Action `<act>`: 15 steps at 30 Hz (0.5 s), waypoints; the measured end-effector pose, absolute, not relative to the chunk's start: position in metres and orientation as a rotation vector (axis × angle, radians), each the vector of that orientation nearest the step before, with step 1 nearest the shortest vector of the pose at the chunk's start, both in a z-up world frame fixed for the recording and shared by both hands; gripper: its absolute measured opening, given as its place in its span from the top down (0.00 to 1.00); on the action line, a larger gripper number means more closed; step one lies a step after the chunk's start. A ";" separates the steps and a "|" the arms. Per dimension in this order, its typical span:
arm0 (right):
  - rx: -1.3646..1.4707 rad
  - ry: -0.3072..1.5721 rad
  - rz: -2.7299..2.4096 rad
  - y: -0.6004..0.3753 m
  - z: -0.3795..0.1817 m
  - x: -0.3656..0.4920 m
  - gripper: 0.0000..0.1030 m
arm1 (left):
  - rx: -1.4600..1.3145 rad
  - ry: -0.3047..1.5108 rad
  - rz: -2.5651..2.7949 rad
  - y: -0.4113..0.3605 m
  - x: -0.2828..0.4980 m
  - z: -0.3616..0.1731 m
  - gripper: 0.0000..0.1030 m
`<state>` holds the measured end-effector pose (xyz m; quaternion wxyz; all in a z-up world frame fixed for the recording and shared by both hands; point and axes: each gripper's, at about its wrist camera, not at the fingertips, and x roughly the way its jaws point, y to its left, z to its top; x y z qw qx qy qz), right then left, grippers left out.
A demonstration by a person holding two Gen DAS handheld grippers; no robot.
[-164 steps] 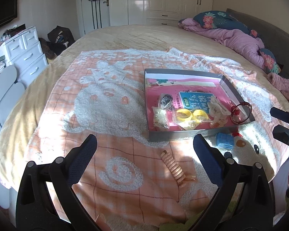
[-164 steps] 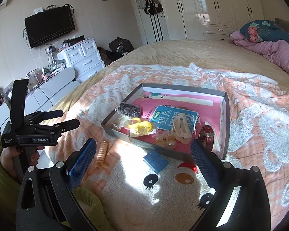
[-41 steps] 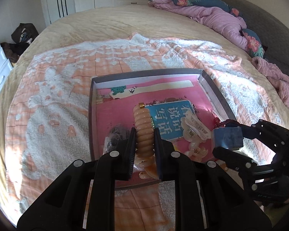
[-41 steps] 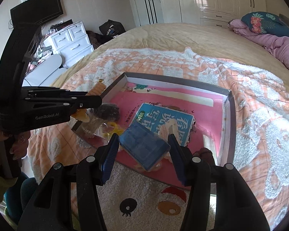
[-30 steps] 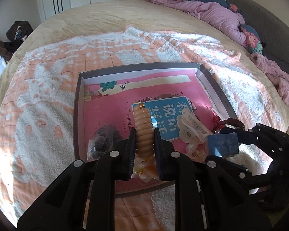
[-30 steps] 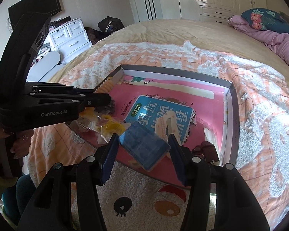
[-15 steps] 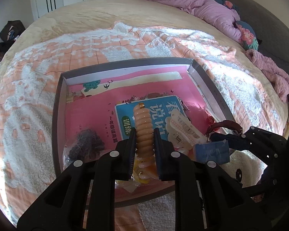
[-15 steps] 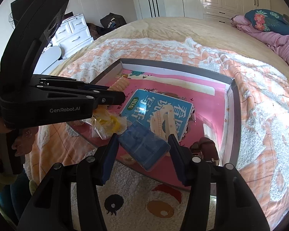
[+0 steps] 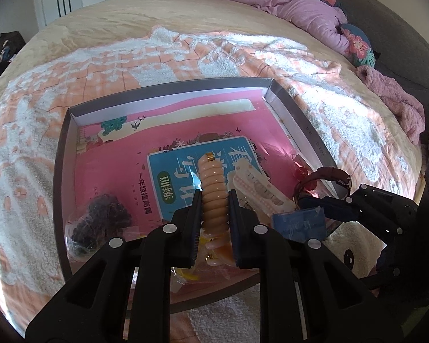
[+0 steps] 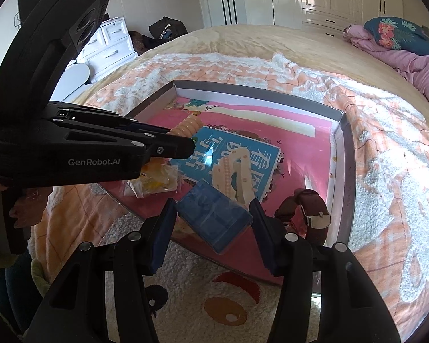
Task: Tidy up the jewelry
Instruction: 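Carry the hair tie into the tray with left tool while right tool lowers the blue box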
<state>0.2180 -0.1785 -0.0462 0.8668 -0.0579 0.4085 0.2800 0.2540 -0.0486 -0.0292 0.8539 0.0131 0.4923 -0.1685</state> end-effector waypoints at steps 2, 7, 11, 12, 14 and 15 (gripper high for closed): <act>-0.120 0.856 0.586 -0.179 -0.047 0.217 0.50 | 0.023 1.043 -0.356 -0.049 0.254 -0.032 0.90; -0.110 0.861 0.587 -0.181 -0.048 0.217 0.50 | 0.008 1.060 -0.357 -0.050 0.253 -0.037 0.90; -0.112 0.860 0.586 -0.182 -0.047 0.214 0.50 | 0.012 1.061 -0.356 -0.051 0.251 -0.038 0.90; -0.109 0.860 0.586 -0.183 -0.047 0.214 0.50 | 0.012 1.061 -0.355 -0.051 0.250 -0.038 0.90; -0.104 0.866 0.581 -0.183 -0.048 0.214 0.50 | 0.012 1.064 -0.354 -0.051 0.250 -0.038 0.90; -0.104 0.870 0.580 -0.183 -0.048 0.214 0.50 | 0.014 1.068 -0.351 -0.051 0.250 -0.039 0.90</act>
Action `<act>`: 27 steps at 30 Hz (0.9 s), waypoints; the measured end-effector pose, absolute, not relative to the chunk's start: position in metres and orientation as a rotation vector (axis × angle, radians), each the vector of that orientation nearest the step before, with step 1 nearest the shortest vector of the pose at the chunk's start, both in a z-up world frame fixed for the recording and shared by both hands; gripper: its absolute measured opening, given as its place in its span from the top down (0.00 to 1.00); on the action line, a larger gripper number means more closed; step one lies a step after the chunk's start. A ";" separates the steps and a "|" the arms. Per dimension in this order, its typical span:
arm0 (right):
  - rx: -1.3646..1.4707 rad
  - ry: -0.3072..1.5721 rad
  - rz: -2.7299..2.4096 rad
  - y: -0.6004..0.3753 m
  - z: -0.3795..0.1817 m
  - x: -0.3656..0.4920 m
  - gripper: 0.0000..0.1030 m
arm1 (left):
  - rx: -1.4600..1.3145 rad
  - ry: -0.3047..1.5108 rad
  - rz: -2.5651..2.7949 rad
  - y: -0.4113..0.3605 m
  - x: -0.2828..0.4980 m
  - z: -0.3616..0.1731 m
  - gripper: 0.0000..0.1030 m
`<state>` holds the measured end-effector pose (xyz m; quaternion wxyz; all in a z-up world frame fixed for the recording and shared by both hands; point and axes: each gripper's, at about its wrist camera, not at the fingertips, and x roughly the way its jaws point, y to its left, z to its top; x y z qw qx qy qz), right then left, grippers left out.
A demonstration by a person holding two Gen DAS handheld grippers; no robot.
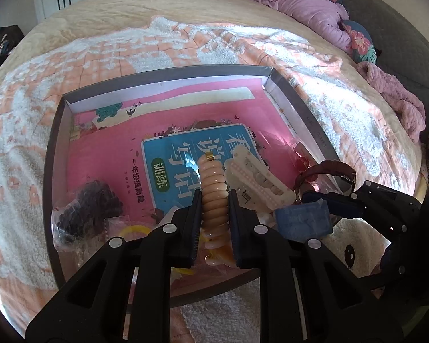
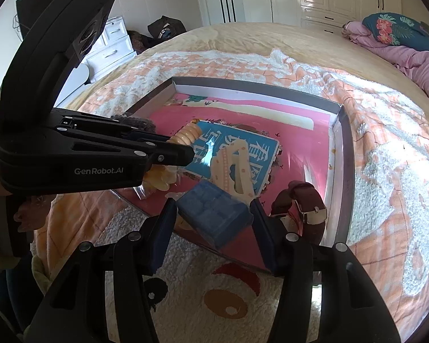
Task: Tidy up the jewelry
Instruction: 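Carry the hair tie into the tray with left tool while right tool lowers the blue box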
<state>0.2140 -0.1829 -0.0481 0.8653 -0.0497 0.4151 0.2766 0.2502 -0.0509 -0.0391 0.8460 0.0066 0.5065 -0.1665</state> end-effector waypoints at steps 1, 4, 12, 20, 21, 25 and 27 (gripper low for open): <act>-0.106 0.873 0.580 -0.183 -0.049 0.214 0.50 | 0.017 1.073 -0.350 -0.051 0.251 -0.040 0.90; -0.099 0.873 0.579 -0.183 -0.048 0.213 0.44 | 0.014 1.075 -0.350 -0.050 0.251 -0.041 0.90; -0.090 0.845 0.579 -0.189 -0.032 0.205 0.31 | 0.004 1.080 -0.350 -0.050 0.249 -0.043 0.89; -0.010 0.814 0.565 -0.207 -0.011 0.199 0.24 | 0.021 1.084 -0.331 -0.050 0.247 -0.042 0.89; -0.011 0.809 0.559 -0.208 -0.009 0.199 0.24 | 0.016 1.083 -0.330 -0.049 0.247 -0.041 0.89; 0.008 0.787 0.549 -0.214 -0.001 0.195 0.19 | 0.016 1.085 -0.319 -0.048 0.246 -0.041 0.87; 0.012 0.778 0.546 -0.217 0.003 0.193 0.17 | 0.012 1.083 -0.315 -0.047 0.245 -0.040 0.85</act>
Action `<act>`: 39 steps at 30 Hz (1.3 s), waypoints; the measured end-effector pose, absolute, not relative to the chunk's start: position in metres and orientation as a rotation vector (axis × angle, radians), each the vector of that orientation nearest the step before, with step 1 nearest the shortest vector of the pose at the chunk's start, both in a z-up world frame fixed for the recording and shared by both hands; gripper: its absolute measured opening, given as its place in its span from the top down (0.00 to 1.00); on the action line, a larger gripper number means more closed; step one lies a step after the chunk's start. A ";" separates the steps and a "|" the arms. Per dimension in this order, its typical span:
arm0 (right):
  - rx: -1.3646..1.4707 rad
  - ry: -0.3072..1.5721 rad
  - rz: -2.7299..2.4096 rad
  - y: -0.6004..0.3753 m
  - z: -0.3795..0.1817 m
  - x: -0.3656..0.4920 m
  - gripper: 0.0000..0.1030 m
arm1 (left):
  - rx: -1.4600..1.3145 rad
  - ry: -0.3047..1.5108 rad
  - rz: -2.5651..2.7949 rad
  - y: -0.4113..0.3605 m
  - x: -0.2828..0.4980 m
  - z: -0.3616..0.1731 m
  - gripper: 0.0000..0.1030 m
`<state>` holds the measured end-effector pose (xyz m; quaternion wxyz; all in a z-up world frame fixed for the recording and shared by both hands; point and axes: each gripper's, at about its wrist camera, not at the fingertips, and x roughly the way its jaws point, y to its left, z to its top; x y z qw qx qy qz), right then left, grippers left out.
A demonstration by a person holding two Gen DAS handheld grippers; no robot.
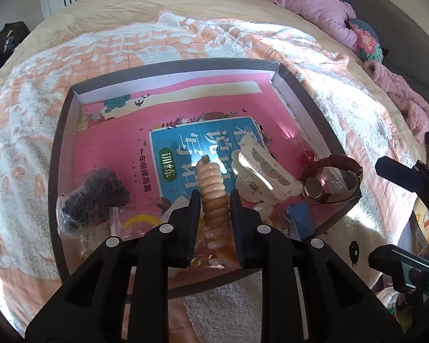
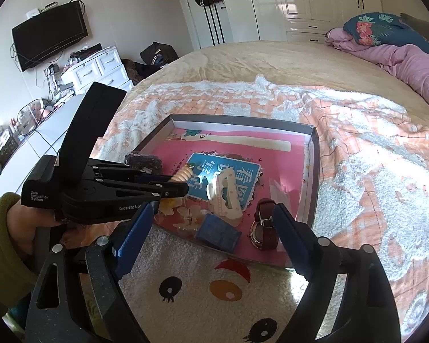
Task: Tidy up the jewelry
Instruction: 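Carry the hair tie into the tray with left tool while right tool lowers the blue box, then open both tools to release the hair tie and blue box, then withdraw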
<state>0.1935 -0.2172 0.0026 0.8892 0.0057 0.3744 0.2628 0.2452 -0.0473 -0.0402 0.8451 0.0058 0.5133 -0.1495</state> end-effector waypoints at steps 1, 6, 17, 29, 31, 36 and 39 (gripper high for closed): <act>0.013 0.774 0.544 -0.218 0.004 0.193 0.16 | 0.009 1.080 -0.314 -0.047 0.245 -0.039 0.80; 0.019 0.763 0.540 -0.219 0.010 0.188 0.15 | 0.013 1.062 -0.298 -0.045 0.241 -0.032 0.73; 0.029 0.718 0.538 -0.225 0.025 0.171 0.08 | -0.011 1.012 -0.255 -0.033 0.223 -0.004 0.41; 0.039 0.668 0.526 -0.228 0.043 0.146 0.05 | -0.048 0.916 -0.191 -0.018 0.184 0.032 0.09; 0.040 0.662 0.522 -0.229 0.046 0.141 0.05 | -0.054 0.903 -0.183 -0.015 0.176 0.037 0.09; 0.041 0.642 0.515 -0.228 0.053 0.129 0.05 | -0.053 0.874 -0.167 -0.011 0.159 0.047 0.09; 0.032 0.630 0.514 -0.226 0.058 0.122 0.05 | -0.055 0.857 -0.163 -0.010 0.148 0.052 0.09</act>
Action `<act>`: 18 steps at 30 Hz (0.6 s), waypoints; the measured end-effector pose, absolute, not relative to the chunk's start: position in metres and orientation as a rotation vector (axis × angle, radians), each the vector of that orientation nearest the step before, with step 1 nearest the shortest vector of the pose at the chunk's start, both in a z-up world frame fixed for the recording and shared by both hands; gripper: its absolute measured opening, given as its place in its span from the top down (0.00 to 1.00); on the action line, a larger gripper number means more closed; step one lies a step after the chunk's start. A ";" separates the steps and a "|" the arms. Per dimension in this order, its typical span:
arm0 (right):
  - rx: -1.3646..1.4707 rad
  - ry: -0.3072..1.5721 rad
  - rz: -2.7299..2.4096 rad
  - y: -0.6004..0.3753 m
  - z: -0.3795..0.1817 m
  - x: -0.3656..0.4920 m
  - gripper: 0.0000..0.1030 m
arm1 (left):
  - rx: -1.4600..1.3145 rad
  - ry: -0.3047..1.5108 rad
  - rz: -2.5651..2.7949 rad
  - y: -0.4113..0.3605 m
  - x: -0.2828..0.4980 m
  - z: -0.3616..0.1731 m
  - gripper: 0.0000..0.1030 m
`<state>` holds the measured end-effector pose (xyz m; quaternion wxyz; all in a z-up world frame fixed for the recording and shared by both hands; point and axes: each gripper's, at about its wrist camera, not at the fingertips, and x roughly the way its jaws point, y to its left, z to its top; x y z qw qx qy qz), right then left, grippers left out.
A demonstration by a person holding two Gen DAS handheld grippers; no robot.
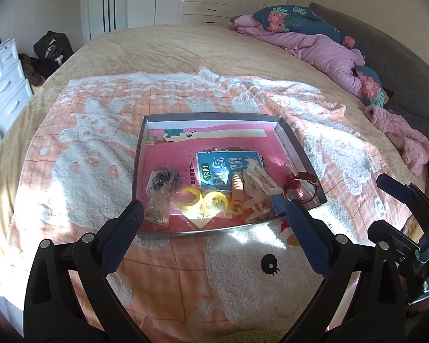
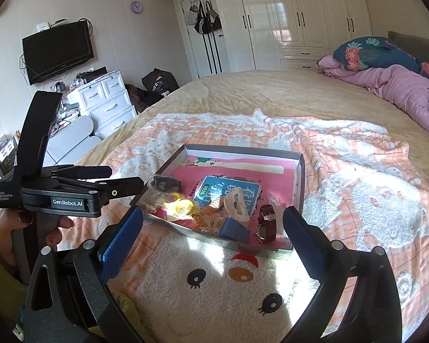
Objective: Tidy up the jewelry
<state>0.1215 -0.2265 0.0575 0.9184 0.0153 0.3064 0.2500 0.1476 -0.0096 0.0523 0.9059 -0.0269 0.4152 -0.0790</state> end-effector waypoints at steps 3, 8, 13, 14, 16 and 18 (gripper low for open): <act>0.019 0.618 0.512 -0.225 0.062 0.113 0.05 | -0.064 0.838 -0.161 -0.008 0.136 0.057 0.09; 0.012 0.605 0.502 -0.227 0.066 0.100 0.05 | -0.066 0.808 -0.149 -0.009 0.117 0.062 0.09; 0.010 0.607 0.499 -0.231 0.059 0.087 0.05 | -0.057 0.787 -0.141 -0.013 0.097 0.058 0.09; 0.009 0.609 0.496 -0.232 0.057 0.085 0.05 | -0.051 0.783 -0.139 -0.014 0.093 0.057 0.09; 0.013 0.616 0.493 -0.235 0.051 0.082 0.05 | -0.048 0.775 -0.131 -0.015 0.085 0.051 0.09; 0.011 0.622 0.485 -0.237 0.045 0.079 0.05 | -0.060 0.771 -0.132 -0.015 0.078 0.045 0.09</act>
